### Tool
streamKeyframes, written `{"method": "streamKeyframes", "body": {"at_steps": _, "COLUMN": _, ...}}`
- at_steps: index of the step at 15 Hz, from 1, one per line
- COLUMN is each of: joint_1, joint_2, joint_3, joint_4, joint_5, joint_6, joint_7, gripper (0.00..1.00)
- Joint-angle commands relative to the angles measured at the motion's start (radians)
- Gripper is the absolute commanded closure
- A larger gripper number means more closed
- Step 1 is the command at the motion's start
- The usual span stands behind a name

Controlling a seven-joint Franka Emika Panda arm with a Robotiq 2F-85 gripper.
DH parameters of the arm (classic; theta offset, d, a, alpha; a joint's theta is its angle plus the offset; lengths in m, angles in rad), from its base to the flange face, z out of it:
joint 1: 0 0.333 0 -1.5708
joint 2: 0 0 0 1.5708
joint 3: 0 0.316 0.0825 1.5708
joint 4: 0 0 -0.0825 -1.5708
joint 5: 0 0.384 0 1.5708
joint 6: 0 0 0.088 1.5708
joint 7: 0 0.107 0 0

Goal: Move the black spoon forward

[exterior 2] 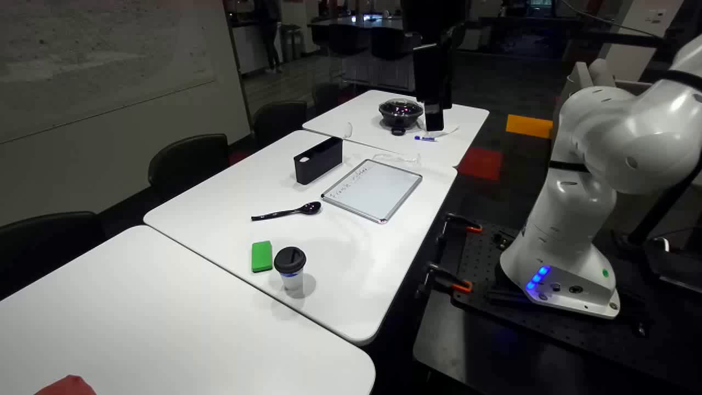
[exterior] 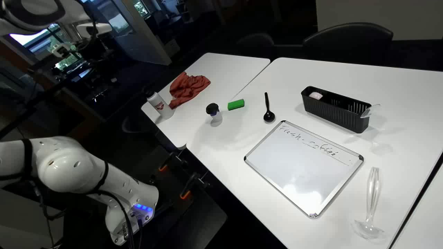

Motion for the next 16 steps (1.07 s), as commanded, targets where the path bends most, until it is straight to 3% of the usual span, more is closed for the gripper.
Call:
{"method": "streamKeyframes", "body": {"at_steps": 1, "joint_1": -0.01, "joint_2": -0.001, "joint_3": 0.007, "joint_4": 0.002, "joint_5": 0.003, "joint_6": -0.003, "joint_7": -0.005, "gripper": 0.0}}
{"method": "streamKeyframes", "body": {"at_steps": 7, "joint_1": -0.01, "joint_2": -0.001, "joint_3": 0.007, "joint_4": 0.002, "joint_5": 0.003, "joint_6": -0.003, "joint_7": -0.005, "gripper": 0.0}}
{"method": "streamKeyframes", "body": {"at_steps": 9, "joint_1": -0.039, "joint_2": 0.023, "joint_3": -0.002, "joint_4": 0.007, "joint_5": -0.015, "joint_6": 0.03, "joint_7": 0.012, "gripper": 0.0}}
{"method": "streamKeyframes", "body": {"at_steps": 16, "joint_1": -0.18, "joint_2": 0.273, "joint_3": -0.143, "joint_4": 0.06, "joint_5": -0.233, "joint_6": 0.223, "joint_7": -0.099, "gripper": 0.0}}
